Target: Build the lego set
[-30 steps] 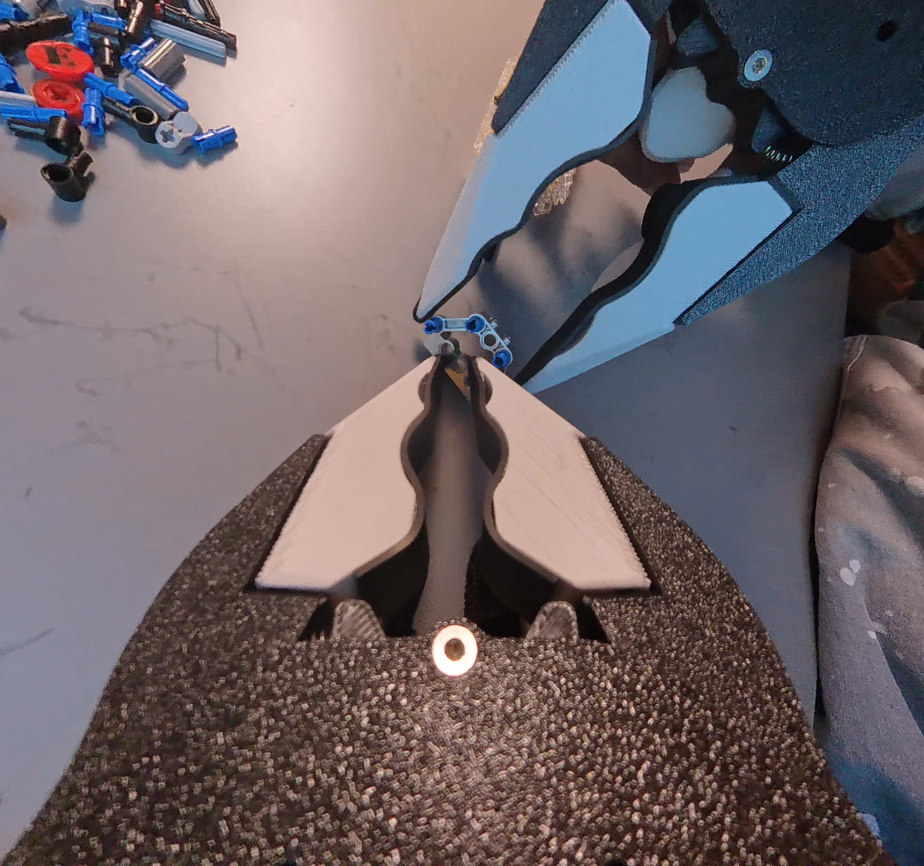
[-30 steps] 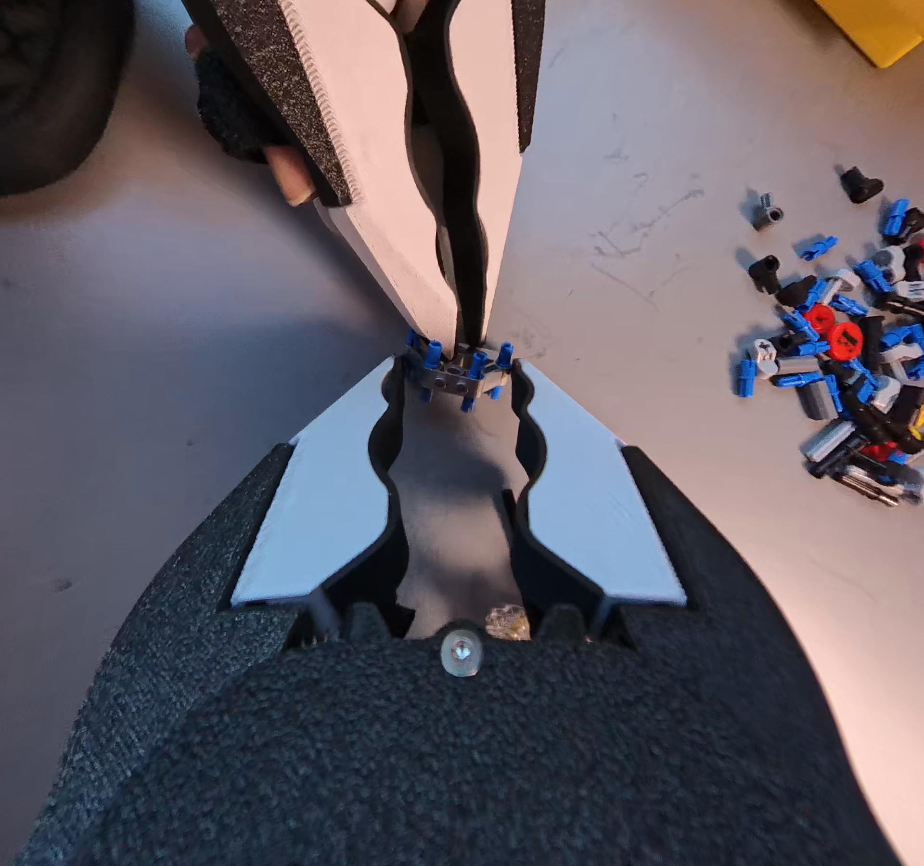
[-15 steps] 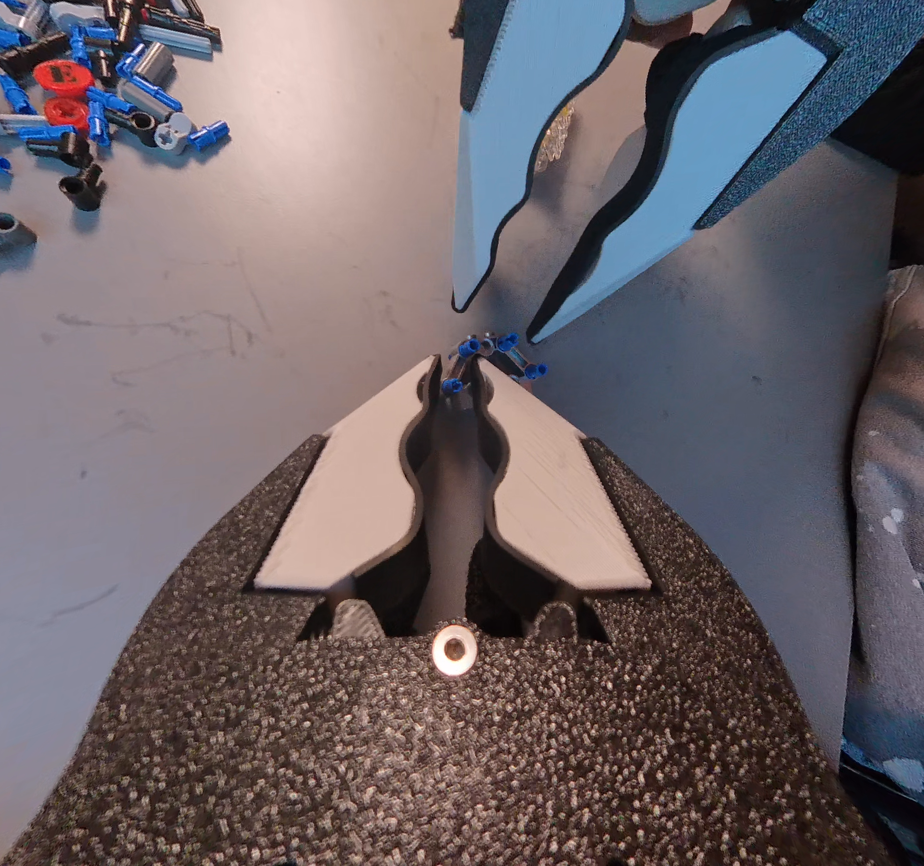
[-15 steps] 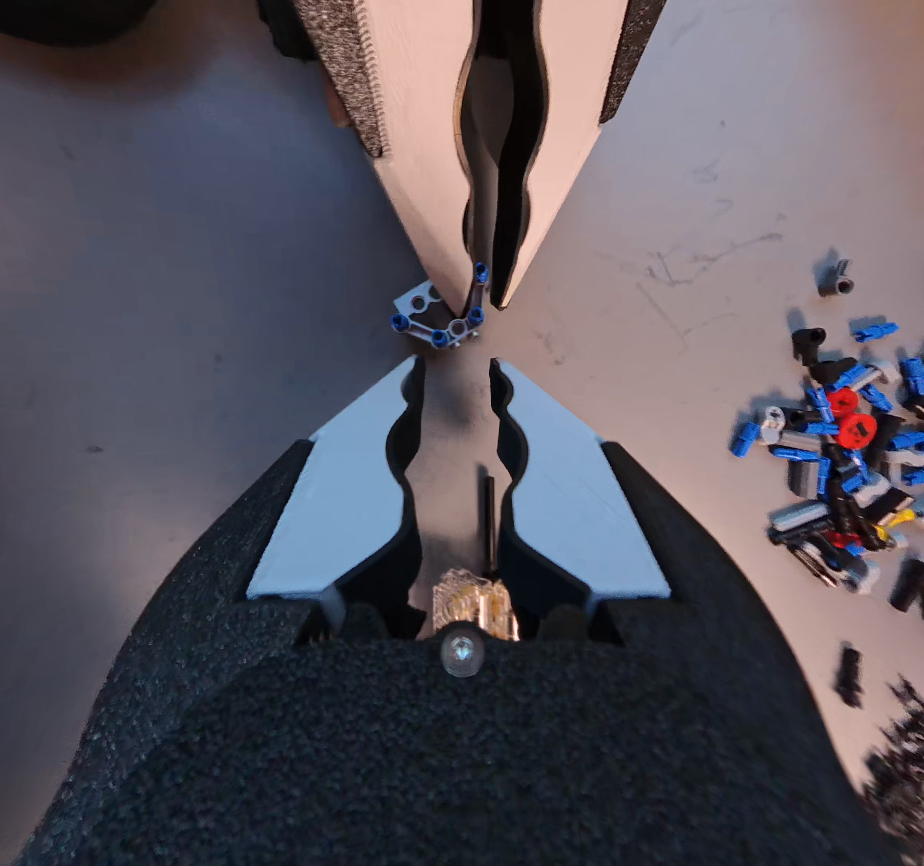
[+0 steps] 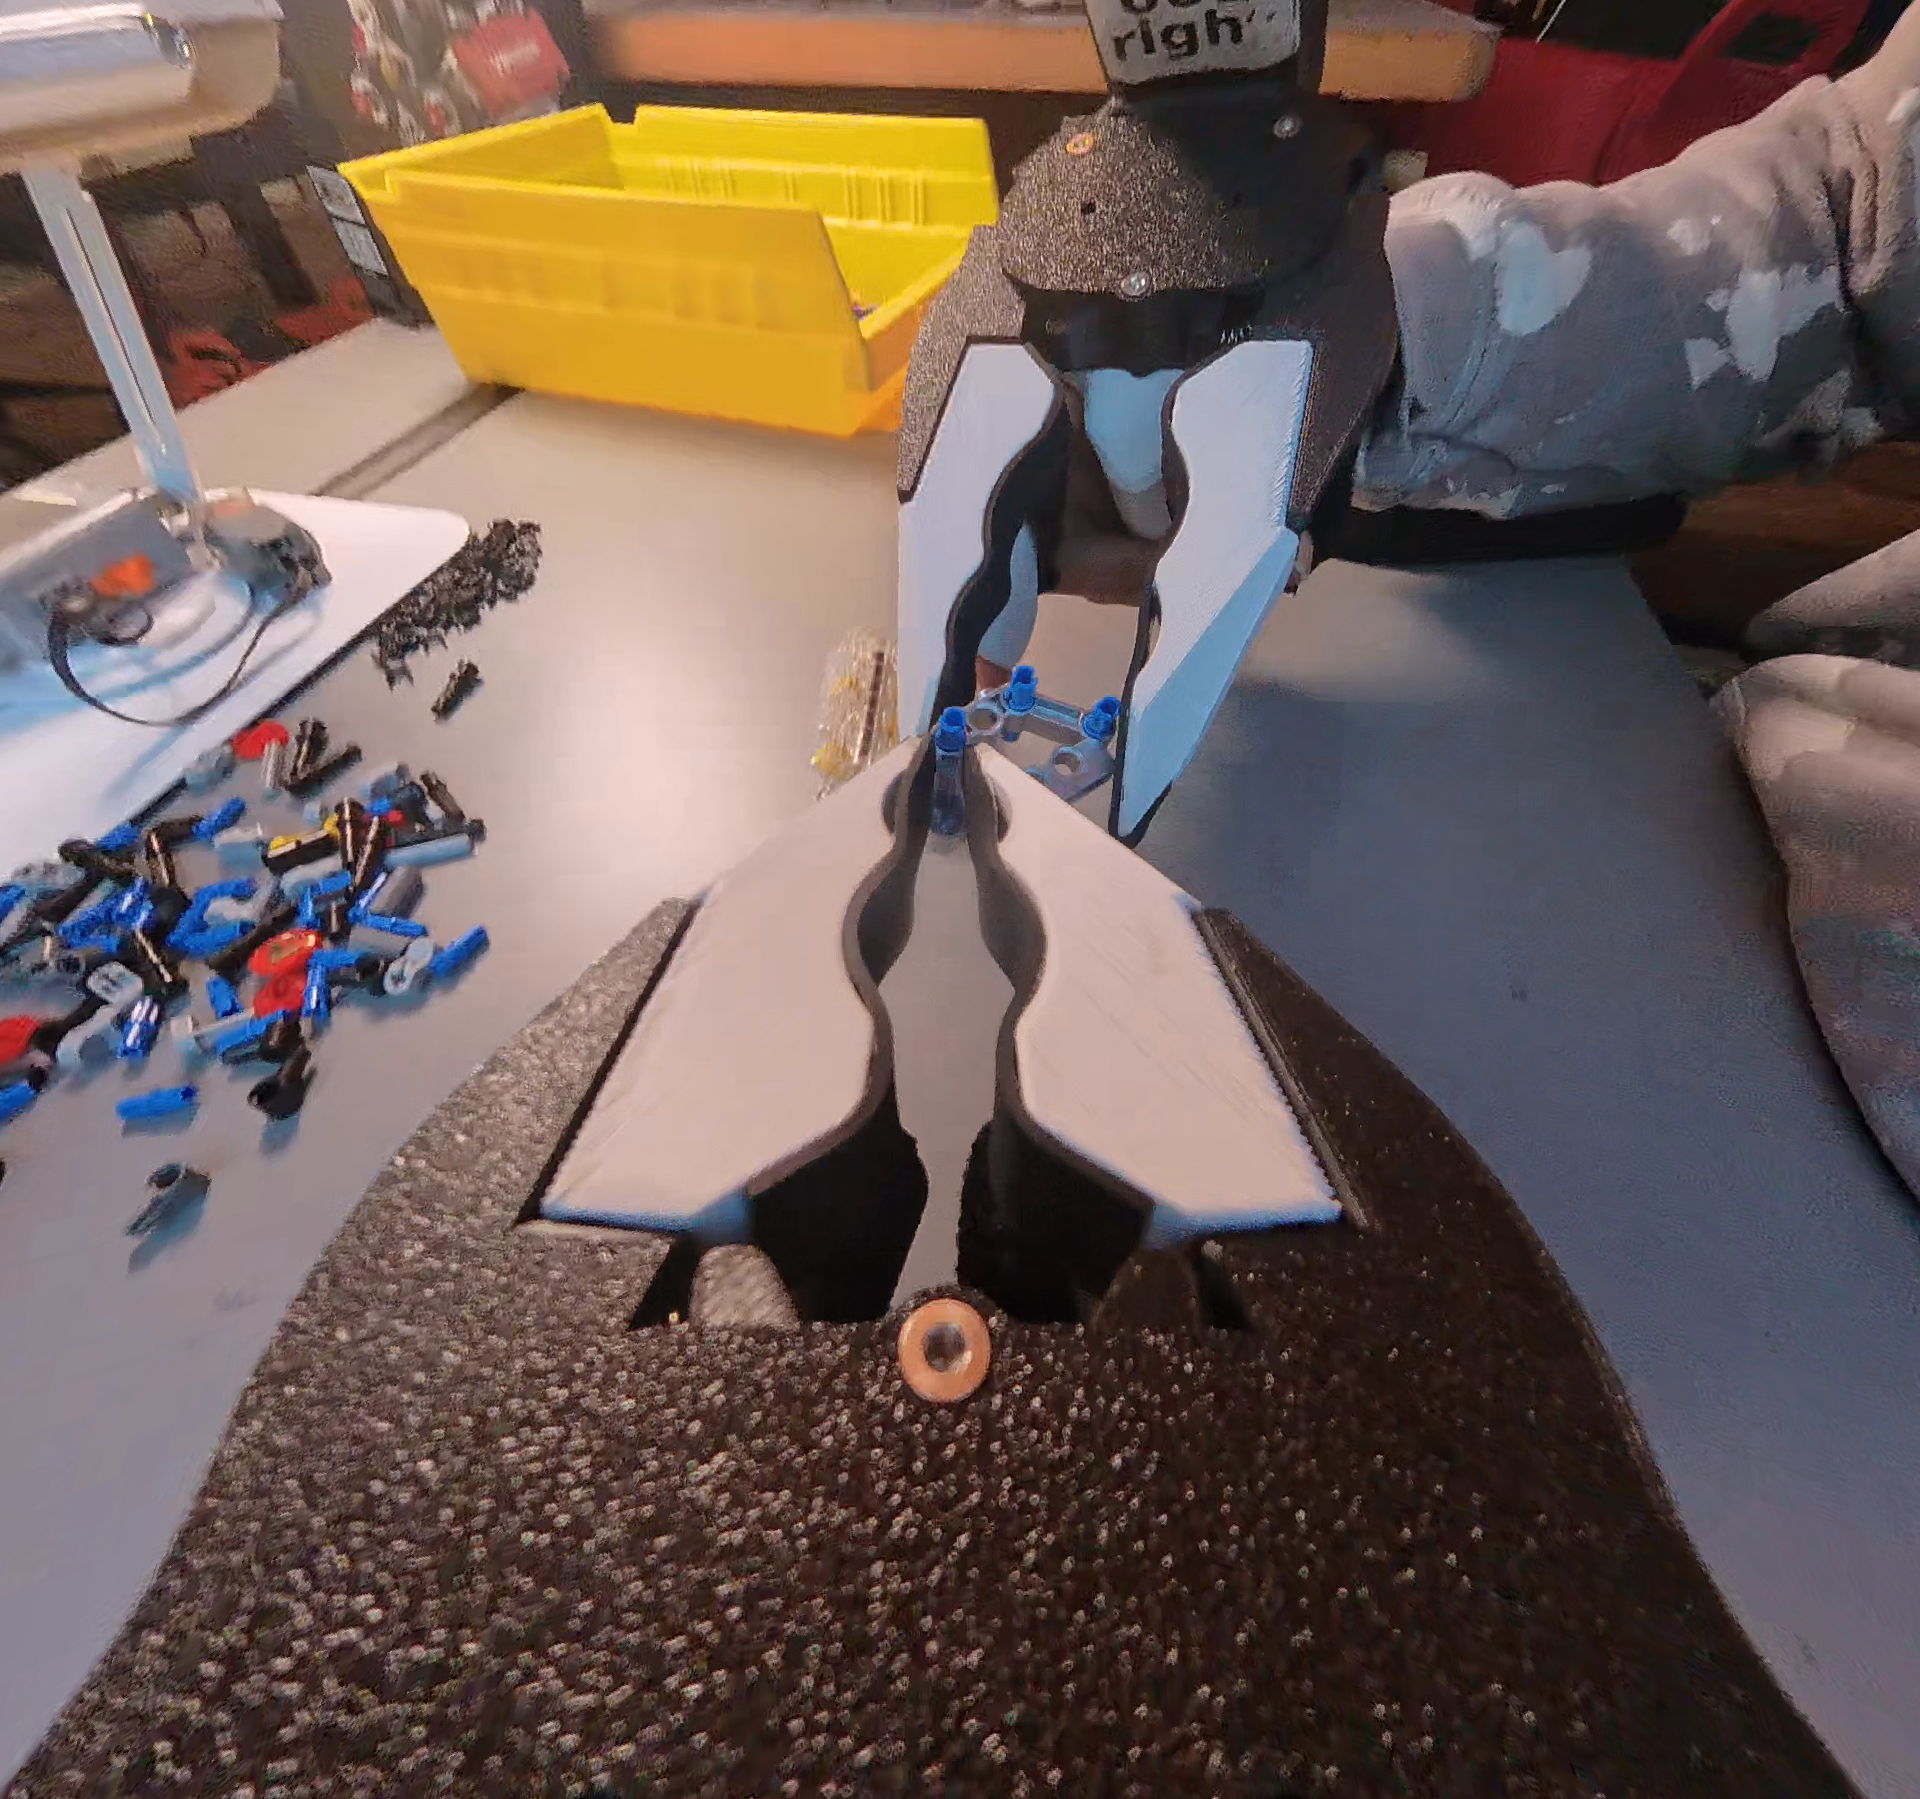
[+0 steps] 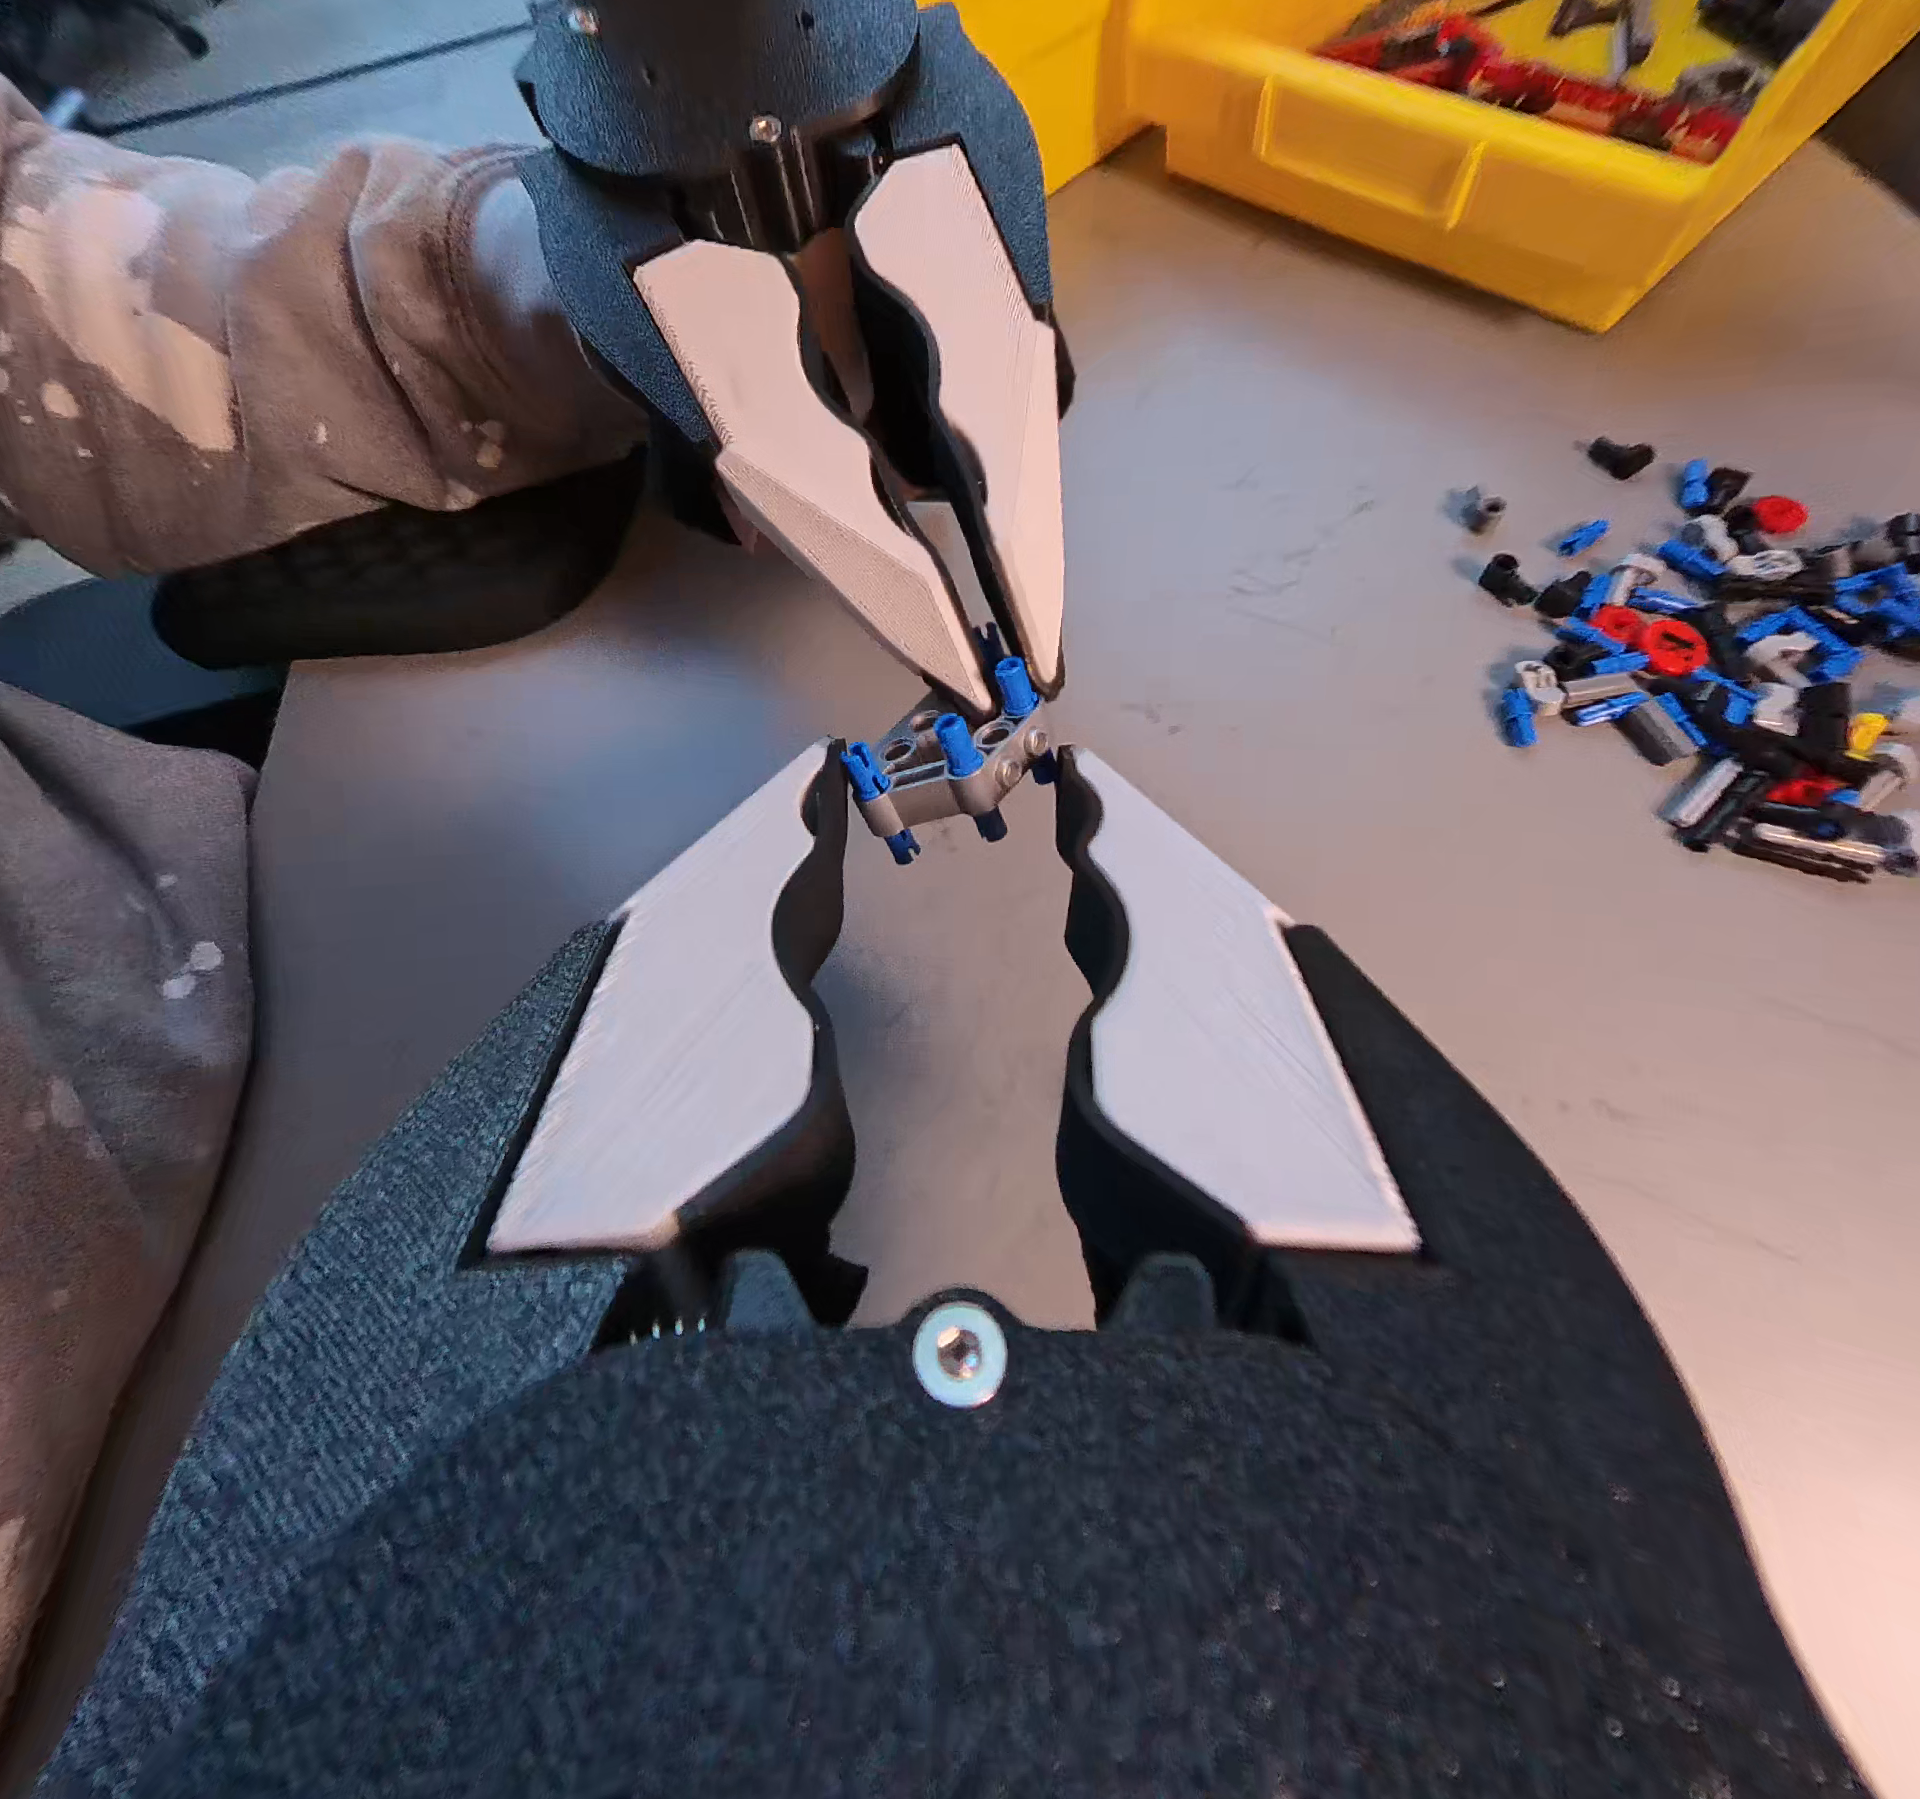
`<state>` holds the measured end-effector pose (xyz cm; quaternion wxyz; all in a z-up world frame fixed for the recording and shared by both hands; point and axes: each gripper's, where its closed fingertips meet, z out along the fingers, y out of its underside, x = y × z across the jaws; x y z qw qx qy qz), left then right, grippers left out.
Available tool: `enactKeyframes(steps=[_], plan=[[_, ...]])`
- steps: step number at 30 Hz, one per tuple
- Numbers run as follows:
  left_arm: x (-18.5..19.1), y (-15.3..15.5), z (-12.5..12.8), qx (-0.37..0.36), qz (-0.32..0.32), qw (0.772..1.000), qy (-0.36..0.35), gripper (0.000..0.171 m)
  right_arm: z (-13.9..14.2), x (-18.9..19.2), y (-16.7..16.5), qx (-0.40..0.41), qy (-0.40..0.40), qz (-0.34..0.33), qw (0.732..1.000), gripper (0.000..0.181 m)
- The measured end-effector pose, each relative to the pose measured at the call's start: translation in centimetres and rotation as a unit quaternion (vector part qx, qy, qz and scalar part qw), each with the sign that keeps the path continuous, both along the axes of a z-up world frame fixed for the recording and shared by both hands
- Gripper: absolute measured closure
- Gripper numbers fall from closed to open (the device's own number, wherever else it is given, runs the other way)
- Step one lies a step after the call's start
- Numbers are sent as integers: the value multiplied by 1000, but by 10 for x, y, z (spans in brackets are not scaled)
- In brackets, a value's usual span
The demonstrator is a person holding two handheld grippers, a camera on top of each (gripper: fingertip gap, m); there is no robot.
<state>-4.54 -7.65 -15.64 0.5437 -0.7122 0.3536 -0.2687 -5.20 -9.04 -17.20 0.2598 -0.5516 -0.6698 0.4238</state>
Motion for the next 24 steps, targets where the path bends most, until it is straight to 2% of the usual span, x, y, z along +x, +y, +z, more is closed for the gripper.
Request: enactKeyframes(steps=[3,7,10,12,15,19,24], plan=[[10,2,0,25,2,1000,9,167,4,13,6,35,23,-26,999,144],[8,7,-29,-60,27,997,50,169,-5,24,16,120,8,-63,991,145],[13,0,-46,-127,13,990,60,161,-24,30,25,228,-27,-75,970,146],[17,-6,-49,-173,-1,984,42,147,-38,31,25,300,-40,-68,951,146],[19,-9,-53,-234,-2,972,6,129,-49,28,18,365,-30,-52,929,145],[23,-16,-54,-238,-25,971,11,127,-43,23,3,395,21,-17,918,146],[30,-24,-64,-227,-50,971,63,139,-45,26,2,409,35,9,912,145]])
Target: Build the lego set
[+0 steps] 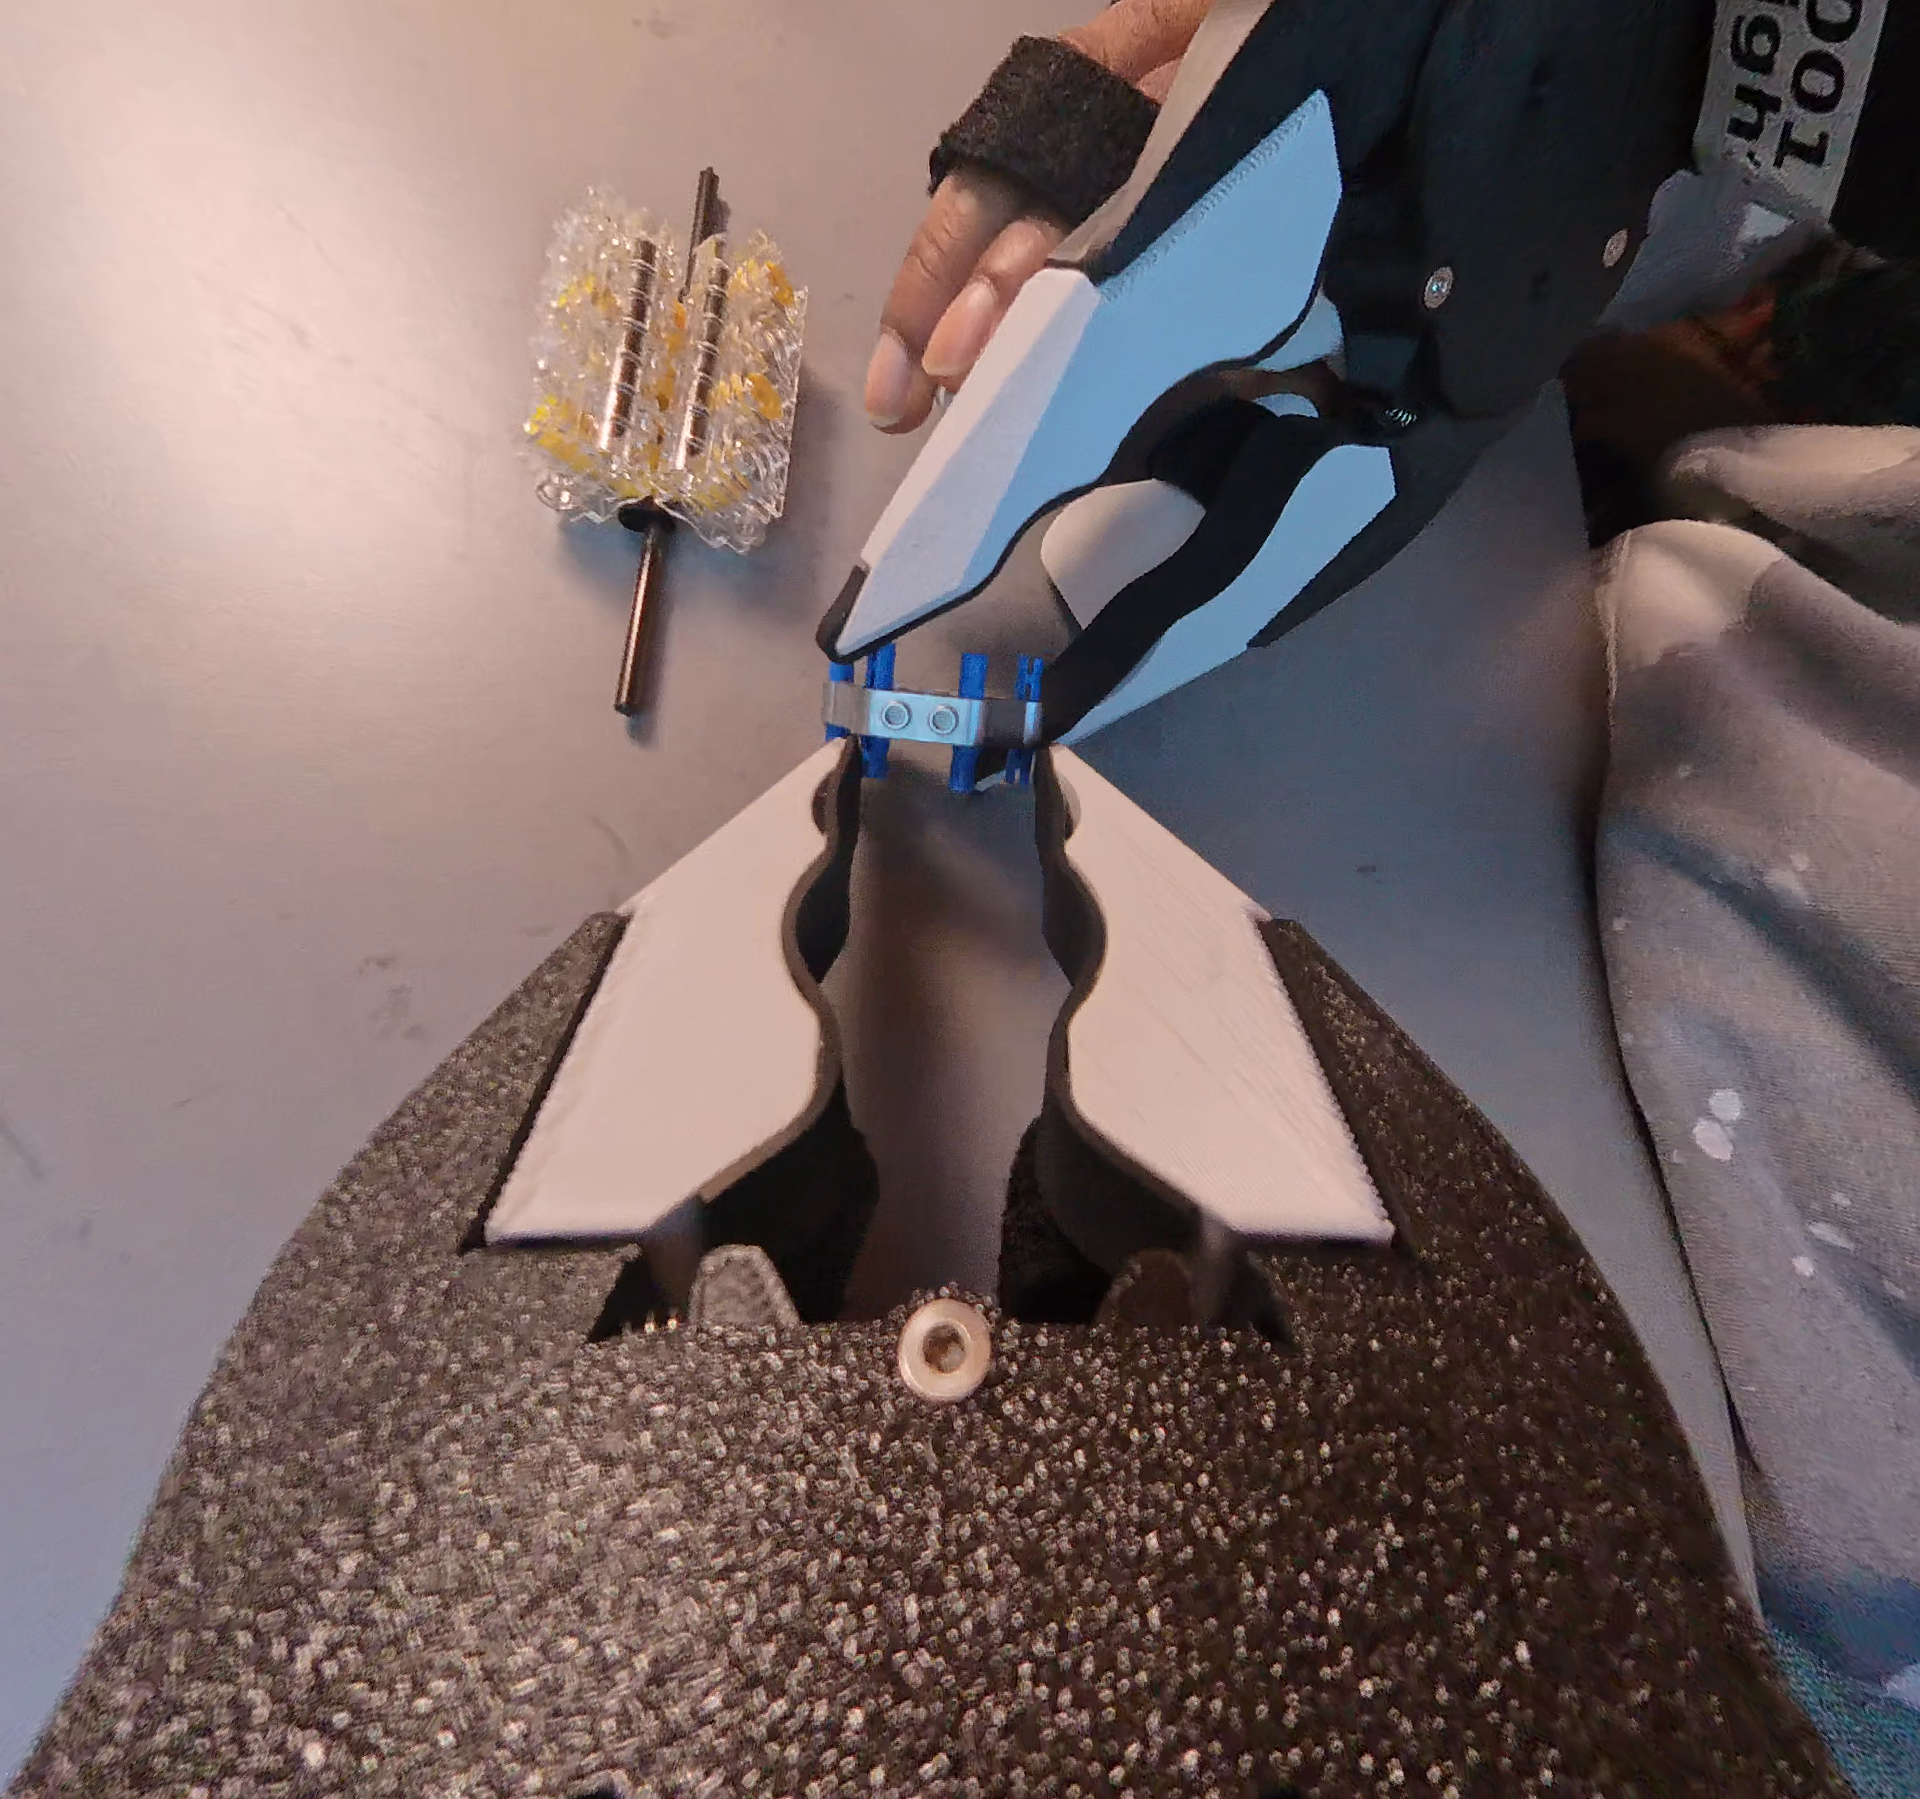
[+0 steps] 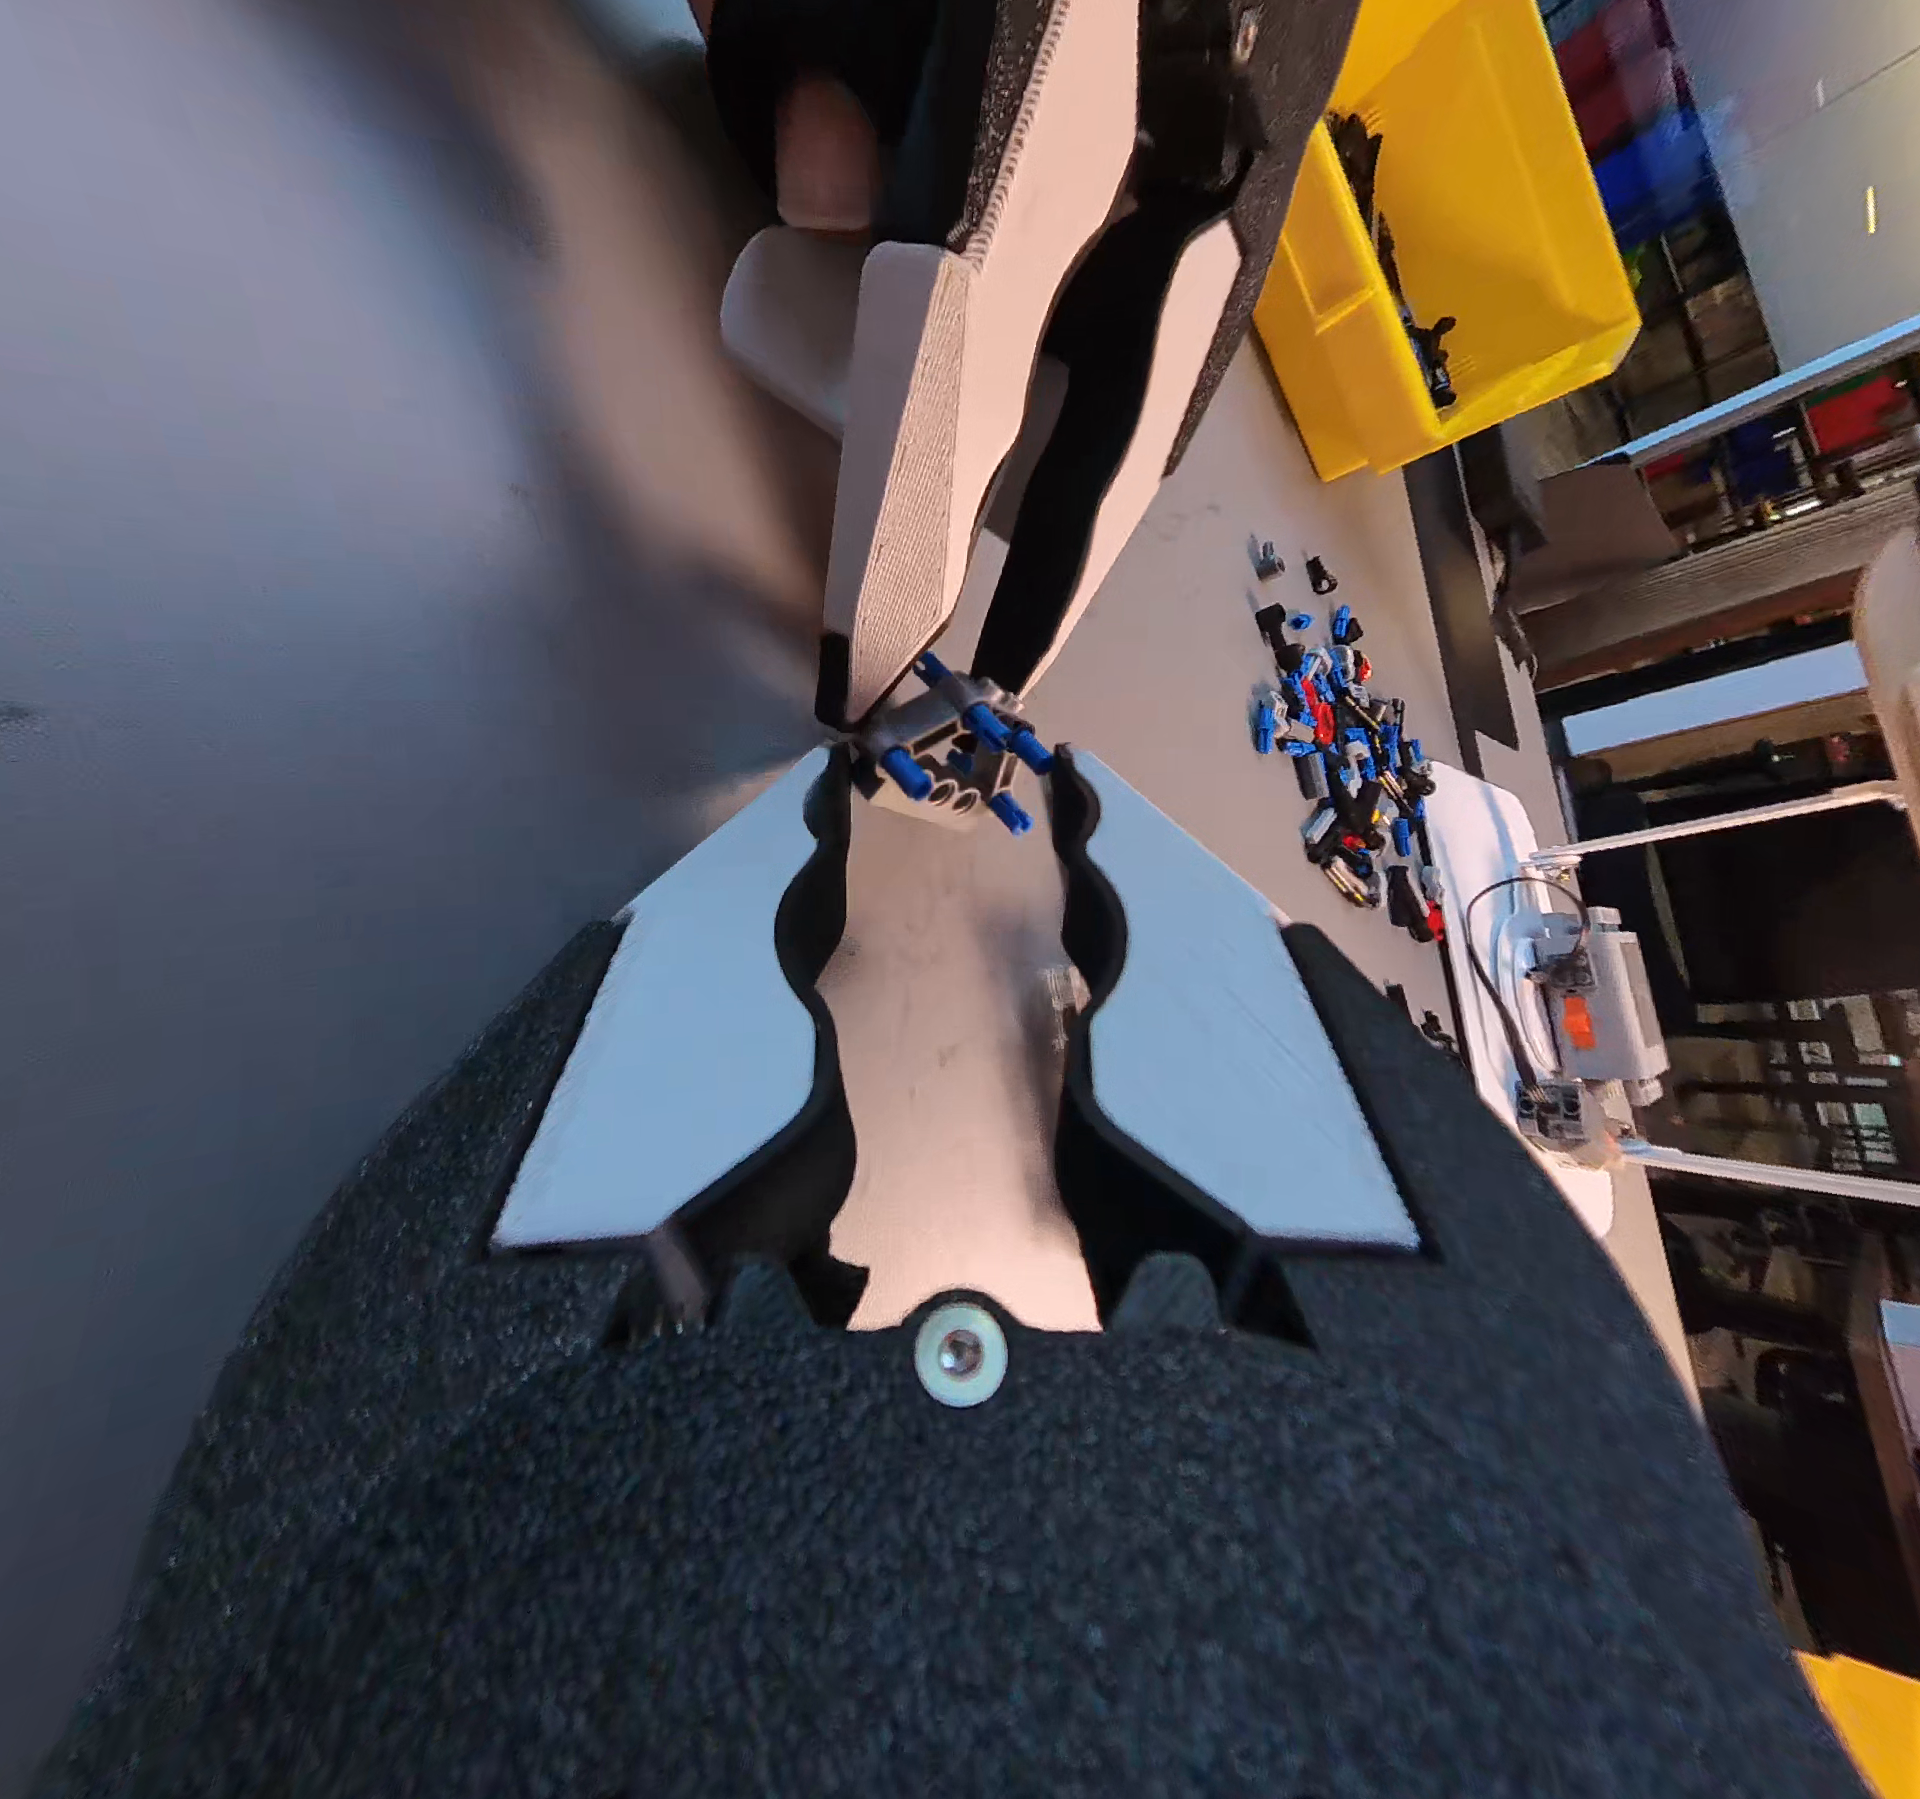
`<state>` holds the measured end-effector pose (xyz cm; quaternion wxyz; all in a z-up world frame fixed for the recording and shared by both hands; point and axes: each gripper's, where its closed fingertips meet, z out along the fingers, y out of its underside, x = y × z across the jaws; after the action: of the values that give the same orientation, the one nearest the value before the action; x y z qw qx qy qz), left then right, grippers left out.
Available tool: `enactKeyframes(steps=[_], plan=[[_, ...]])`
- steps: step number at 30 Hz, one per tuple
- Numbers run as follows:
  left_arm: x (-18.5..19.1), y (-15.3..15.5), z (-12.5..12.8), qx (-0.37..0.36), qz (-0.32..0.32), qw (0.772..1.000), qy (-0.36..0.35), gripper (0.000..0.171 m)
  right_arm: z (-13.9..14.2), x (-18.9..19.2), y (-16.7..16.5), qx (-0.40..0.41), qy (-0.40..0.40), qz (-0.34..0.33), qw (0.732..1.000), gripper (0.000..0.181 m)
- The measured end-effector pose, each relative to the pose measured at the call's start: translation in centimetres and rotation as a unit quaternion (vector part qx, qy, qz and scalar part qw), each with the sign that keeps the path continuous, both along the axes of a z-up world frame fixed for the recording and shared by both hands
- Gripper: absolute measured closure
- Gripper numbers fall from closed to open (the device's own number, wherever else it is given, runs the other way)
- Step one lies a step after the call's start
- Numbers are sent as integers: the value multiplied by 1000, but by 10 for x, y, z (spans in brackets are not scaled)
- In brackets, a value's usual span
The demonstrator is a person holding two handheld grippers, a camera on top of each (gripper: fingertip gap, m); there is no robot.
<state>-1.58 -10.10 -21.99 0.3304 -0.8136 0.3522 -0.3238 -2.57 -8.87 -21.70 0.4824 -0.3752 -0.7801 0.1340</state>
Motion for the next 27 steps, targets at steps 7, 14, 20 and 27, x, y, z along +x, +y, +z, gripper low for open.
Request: enactKeyframes(steps=[7,14,20,27], plan=[[-3,4,-2,24,6,999,30,142,-3,2,2,-9,-11,5,1000,144],[3,8,1,15,12,1000,11,137,-4,5,-2,-23,-14,16,1000,144],[3,10,2,-1,23,1000,9,152,-5,6,-2,-22,-14,9,1000,145],[-5,8,-2,18,19,999,37,165,-5,6,-3,-30,-23,-1,999,145]])
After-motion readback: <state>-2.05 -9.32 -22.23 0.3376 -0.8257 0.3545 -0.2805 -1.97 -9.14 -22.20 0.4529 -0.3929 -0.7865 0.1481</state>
